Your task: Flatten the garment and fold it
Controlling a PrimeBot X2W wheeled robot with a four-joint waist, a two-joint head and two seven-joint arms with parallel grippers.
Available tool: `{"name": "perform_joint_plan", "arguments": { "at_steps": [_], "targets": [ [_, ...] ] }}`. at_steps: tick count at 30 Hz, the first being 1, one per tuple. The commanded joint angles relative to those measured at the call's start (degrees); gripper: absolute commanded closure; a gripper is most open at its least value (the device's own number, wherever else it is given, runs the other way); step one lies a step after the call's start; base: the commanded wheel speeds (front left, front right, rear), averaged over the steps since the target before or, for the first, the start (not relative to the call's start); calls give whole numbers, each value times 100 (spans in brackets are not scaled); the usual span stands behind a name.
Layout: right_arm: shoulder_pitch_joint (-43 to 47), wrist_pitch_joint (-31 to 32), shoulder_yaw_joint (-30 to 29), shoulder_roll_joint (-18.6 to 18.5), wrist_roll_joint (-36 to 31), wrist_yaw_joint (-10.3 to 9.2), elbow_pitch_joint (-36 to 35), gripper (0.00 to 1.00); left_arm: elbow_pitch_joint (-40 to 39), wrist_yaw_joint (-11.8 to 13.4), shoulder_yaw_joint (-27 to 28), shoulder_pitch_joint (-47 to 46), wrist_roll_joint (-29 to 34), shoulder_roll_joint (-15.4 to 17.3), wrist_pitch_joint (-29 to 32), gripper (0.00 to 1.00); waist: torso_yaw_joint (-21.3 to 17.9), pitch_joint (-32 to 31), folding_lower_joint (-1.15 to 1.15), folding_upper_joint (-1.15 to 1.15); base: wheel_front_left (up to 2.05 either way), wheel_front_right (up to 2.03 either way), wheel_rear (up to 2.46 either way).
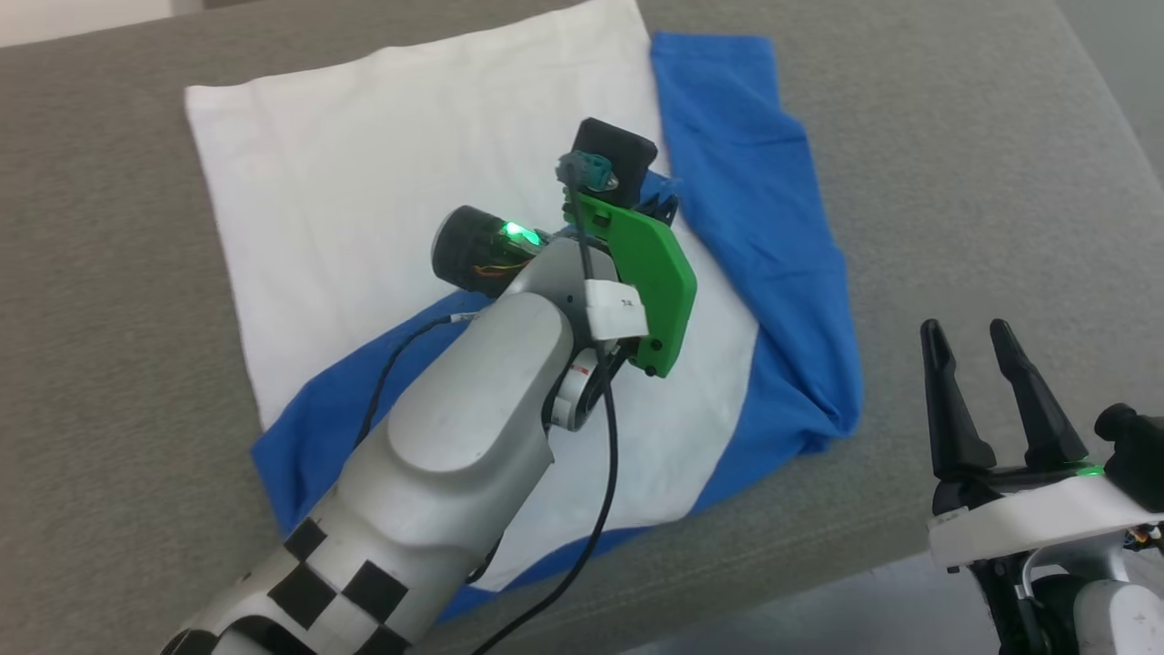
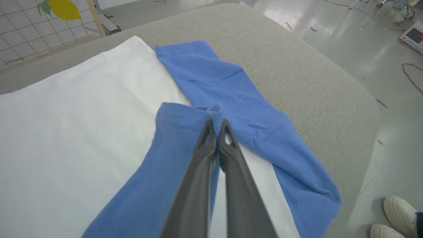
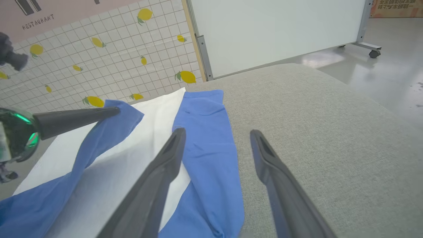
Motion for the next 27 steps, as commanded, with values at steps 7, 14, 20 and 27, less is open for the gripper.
{"name": "perform_joint_plan", "arguments": {
  "at_steps": [7,14,20,27],
  "targets": [
    [-159,-273,257,1,227,-9,300,0,788,18,-579,-461,-131,-16,0,100,-756,538,0,0,0,0,0],
    [-245,-467,336,1,327,-9,523,0,1465,-208,-988,-391,-239,-16,221,100,-912,684,0,0,0,0,0],
    [-291,-511,288,1,295,-9,634,0,1501,-319,-1161,-286,-535,-17,108,0,-789,600,0,0,0,0,0],
    [-337,-356,6,1,0,-9,536,0,918,-228,-917,-212,-954,-17,-809,0,-290,330,0,0,0,0,0]
  ]
}}
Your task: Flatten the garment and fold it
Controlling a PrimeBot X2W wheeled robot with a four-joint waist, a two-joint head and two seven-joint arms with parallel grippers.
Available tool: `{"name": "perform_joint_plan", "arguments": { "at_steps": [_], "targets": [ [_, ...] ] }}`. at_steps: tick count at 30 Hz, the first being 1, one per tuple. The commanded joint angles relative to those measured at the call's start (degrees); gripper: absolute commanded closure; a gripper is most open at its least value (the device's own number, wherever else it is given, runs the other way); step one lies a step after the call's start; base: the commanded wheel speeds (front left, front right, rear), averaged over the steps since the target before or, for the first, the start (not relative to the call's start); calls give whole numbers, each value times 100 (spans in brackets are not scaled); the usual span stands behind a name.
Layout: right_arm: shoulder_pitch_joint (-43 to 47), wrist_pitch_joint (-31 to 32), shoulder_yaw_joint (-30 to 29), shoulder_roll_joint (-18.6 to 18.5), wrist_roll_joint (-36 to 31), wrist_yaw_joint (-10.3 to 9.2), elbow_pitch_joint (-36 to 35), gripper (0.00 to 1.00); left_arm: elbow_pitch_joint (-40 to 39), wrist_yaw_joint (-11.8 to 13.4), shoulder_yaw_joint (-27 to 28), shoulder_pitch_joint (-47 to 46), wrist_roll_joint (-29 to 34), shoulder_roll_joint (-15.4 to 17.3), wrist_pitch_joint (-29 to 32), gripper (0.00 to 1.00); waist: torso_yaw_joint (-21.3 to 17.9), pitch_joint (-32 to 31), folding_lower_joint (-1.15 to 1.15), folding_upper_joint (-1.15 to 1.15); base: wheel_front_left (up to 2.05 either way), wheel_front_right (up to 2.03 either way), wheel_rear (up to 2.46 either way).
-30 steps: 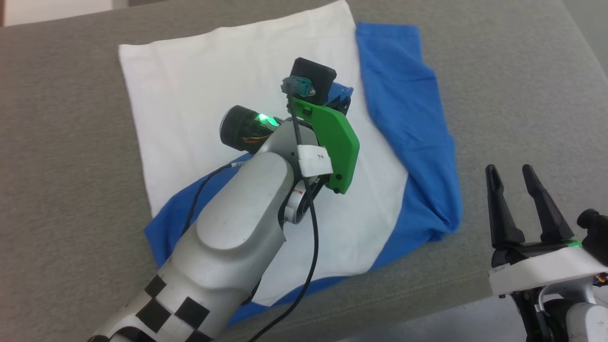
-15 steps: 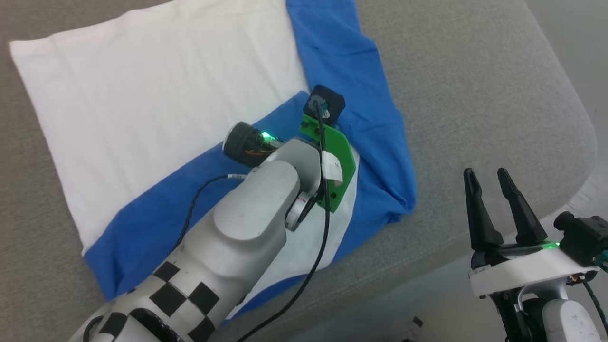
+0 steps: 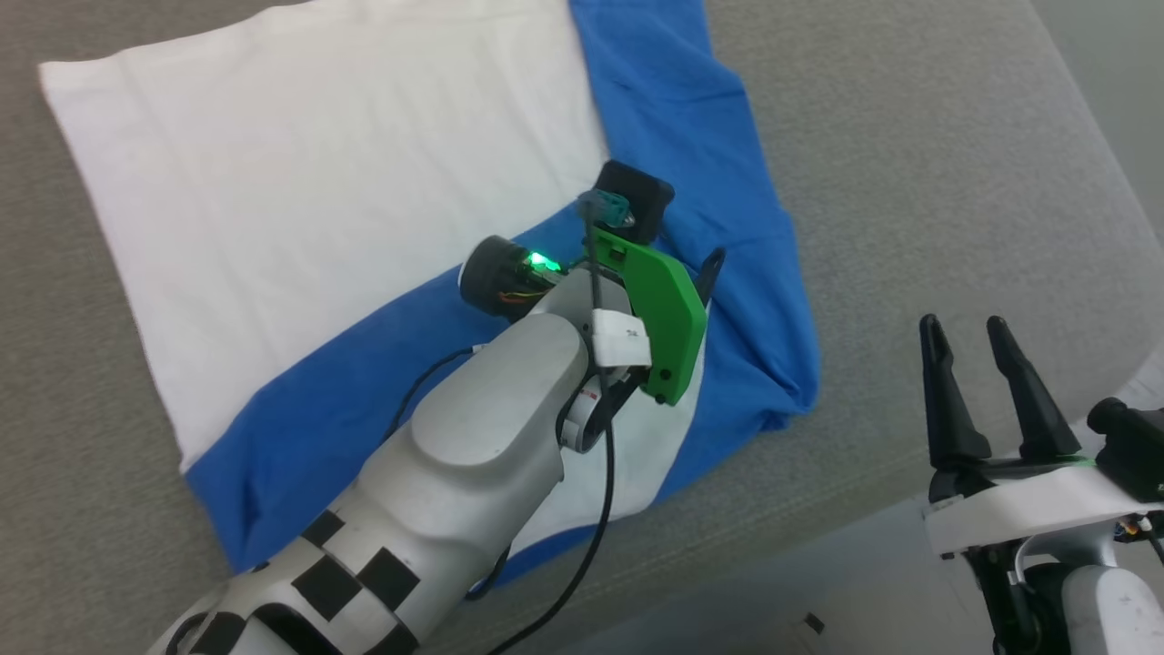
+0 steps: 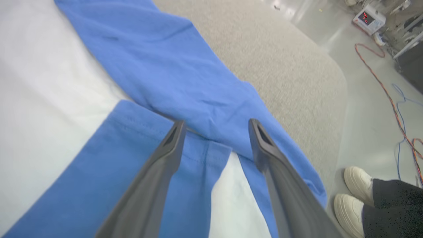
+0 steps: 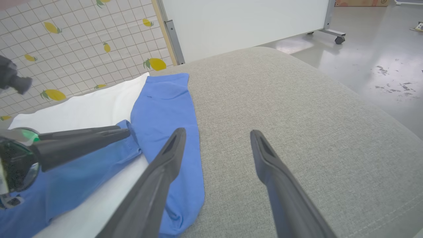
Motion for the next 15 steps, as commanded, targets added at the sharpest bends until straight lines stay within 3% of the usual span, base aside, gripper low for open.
{"name": "perform_joint_plan", "arguments": {
  "at_steps": [1,5,10,15],
  "targets": [
    [-129,52,-62,3,-99,-9,-54,0,-120,31,118,105,-55,21,-251,0,372,-251,0,0,0,0,0],
    [-326,227,-240,3,-318,-9,-120,0,-538,182,518,318,-76,266,-1111,0,675,-382,0,0,0,0,0],
    [-900,558,-364,3,-658,-9,-9,0,-1143,459,1012,766,62,943,-2135,0,1072,-418,0,0,0,0,0],
    [-1639,830,-449,-25,-912,-9,333,0,-1764,631,1629,1254,116,1561,-2598,0,1420,-276,0,0,0,0,0]
  ]
}}
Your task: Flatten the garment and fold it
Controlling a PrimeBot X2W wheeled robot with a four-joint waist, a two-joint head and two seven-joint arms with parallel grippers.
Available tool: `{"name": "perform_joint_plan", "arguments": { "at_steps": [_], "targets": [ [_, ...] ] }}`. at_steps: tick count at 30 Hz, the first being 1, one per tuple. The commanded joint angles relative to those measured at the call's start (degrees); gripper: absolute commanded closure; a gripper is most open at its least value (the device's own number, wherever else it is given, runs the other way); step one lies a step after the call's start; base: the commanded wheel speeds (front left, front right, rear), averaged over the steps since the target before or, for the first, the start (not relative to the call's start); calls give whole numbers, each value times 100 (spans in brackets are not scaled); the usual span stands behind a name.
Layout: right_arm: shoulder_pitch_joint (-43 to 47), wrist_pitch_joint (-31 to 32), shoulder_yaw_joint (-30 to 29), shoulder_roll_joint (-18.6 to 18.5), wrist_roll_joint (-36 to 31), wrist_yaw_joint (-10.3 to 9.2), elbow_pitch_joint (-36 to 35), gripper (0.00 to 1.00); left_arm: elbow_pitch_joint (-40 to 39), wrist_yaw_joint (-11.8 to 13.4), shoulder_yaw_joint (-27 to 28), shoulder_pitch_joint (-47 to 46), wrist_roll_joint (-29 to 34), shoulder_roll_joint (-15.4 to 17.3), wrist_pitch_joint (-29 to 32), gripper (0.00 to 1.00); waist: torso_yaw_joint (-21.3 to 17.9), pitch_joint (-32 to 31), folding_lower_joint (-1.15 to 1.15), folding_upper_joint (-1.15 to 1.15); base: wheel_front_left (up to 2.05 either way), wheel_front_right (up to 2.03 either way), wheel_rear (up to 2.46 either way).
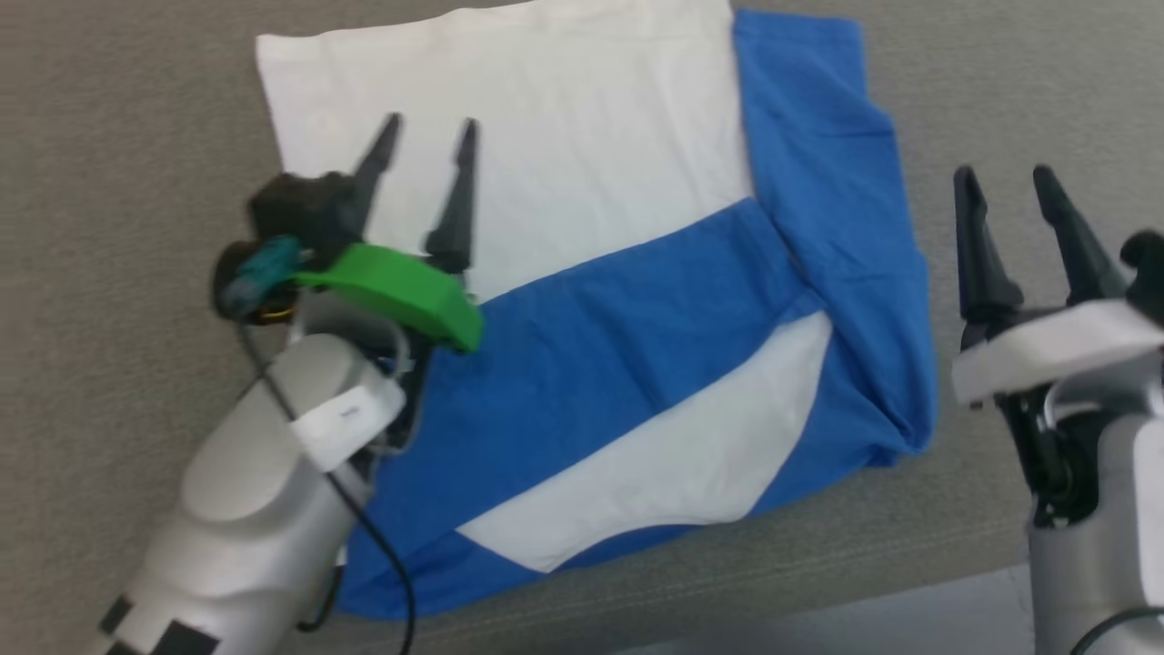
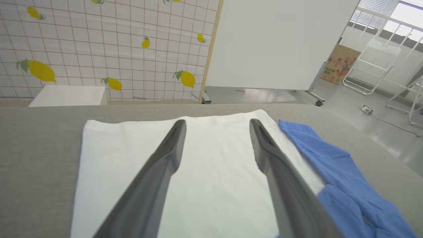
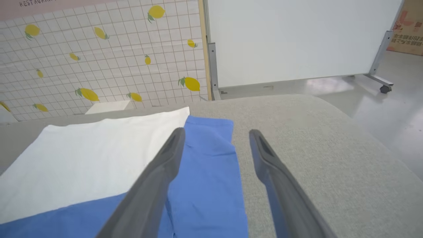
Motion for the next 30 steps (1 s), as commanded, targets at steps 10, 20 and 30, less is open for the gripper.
{"name": "perform_joint_plan", "arguments": {
  "at_steps": [10,20,30],
  "targets": [
    [-1717,753,-573,-508,87,-9,1482,0,-1508,-48,1951,1117,756,267,-95,0,996,660,0,0,0,0,0],
    [-3121,1841,-1558,-1033,-180,-9,2775,0,-2136,-647,3264,1879,1423,-432,-97,0,1601,1389,0,0,0,0,0],
    [-3818,3138,-2241,-1104,-969,-9,3000,0,-2302,-1232,3974,2003,1906,-1144,-97,0,1875,1853,0,0,0,0,0]
  ]
}}
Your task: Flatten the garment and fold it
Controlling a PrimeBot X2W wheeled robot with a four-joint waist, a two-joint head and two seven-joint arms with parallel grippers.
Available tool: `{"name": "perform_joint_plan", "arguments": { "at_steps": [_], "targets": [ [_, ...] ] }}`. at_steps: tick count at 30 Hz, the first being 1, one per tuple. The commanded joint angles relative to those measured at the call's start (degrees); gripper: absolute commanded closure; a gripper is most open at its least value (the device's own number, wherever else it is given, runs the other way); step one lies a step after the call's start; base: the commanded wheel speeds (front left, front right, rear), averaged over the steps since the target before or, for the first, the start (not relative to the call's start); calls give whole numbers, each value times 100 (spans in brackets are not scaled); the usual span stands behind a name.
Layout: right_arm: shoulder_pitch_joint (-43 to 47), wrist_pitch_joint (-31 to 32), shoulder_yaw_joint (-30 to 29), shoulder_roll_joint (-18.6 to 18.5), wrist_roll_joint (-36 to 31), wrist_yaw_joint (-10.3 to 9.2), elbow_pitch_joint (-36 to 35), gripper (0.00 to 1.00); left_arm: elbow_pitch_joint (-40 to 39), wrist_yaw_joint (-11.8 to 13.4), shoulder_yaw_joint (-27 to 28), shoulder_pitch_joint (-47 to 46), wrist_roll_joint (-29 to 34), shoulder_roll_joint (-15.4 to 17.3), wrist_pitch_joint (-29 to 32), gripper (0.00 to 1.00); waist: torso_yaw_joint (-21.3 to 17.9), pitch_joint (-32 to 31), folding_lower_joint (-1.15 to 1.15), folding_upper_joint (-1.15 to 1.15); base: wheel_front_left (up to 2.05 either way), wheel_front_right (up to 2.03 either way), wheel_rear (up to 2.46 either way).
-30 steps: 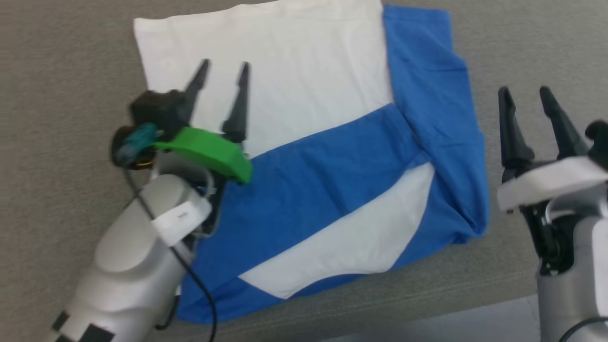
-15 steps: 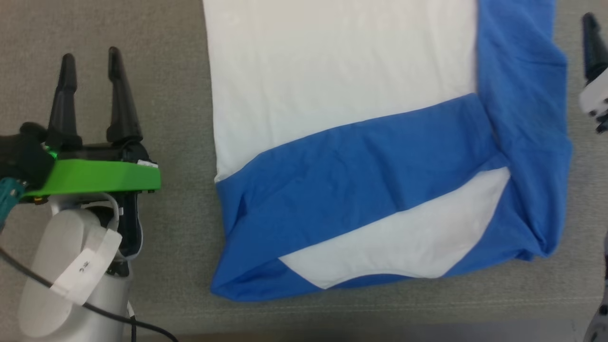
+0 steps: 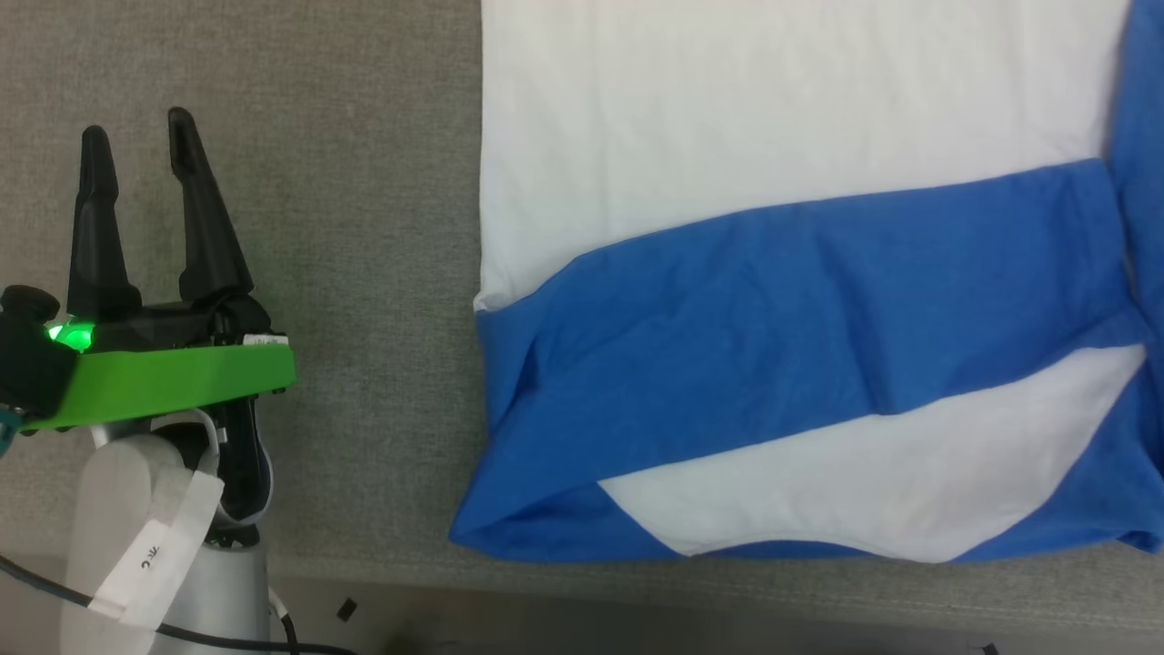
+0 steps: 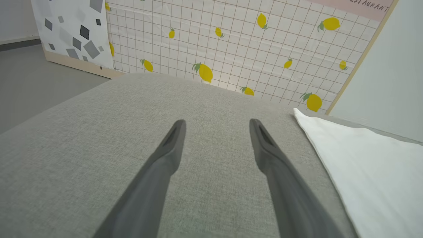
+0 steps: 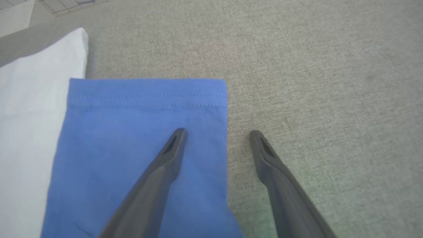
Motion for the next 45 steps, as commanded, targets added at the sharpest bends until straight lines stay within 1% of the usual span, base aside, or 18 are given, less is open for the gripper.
{"name": "perform_joint_plan", "arguments": {
  "at_steps": [1,2,3,4,6,8,11,16,19,22,26,31,35,39,43,45],
  "targets": [
    [-87,160,-23,38,-67,-9,3,0,-8,-77,74,83,119,-54,-26,0,200,215,-1,0,0,0,0],
    [-101,295,-29,60,-71,-9,-13,0,1,-119,125,88,153,-94,-26,0,199,222,-1,0,0,0,0],
    [-106,388,-32,73,-63,-9,-31,34,8,-150,164,91,181,-120,-26,0,195,225,-1,0,0,0,0],
    [-92,510,-26,86,-62,-9,-56,64,16,-184,210,92,213,-150,-26,0,187,222,-1,0,0,0,0],
    [-30,694,8,144,1,-9,-172,99,36,-236,284,98,265,-195,-26,0,164,201,-1,0,0,0,0],
    [42,745,38,172,80,-9,-332,100,58,-282,346,103,305,-231,-26,0,134,159,-1,0,0,0,0],
    [203,485,70,126,189,-9,-655,100,133,-346,378,111,388,-269,-26,0,93,21,-1,0,0,0,0],
    [711,4,131,-94,158,-9,-1198,100,298,-414,357,180,586,-301,-26,0,-11,-386,-1,0,0,0,0],
    [1044,-112,80,-197,118,-9,-1604,100,433,-440,363,274,611,-321,-26,0,-109,-699,-1,0,0,0,0],
    [1441,-124,66,-313,99,-9,-2040,100,565,-460,351,372,649,-334,-26,0,-202,-1016,-1,0,0,0,0],
    [1866,16,118,-319,126,-9,-2703,100,713,-473,349,538,687,-346,-26,0,-289,-1427,-1,0,0,0,0],
    [2424,271,446,-280,283,-9,-3521,100,848,-487,311,797,714,-356,-26,0,-310,-1866,-1,0,0,0,0],
    [2767,502,937,-288,436,-9,-4032,100,904,-499,285,965,695,-361,-26,0,-268,-2094,-1,0,0,0,0],
    [2958,716,1675,-182,515,-9,-4438,100,965,-508,237,1082,667,-366,-26,0,-191,-2273,-1,0,0,0,0],
    [2990,924,2613,-1,487,-9,-4756,100,995,-515,191,1138,643,-369,-26,0,-84,-2378,-1,0,0,0,0],
    [2986,1025,3173,110,490,-9,-4825,100,998,-516,178,1151,627,-371,-26,0,-24,-2396,-1,0,0,0,0]
  ]
}}
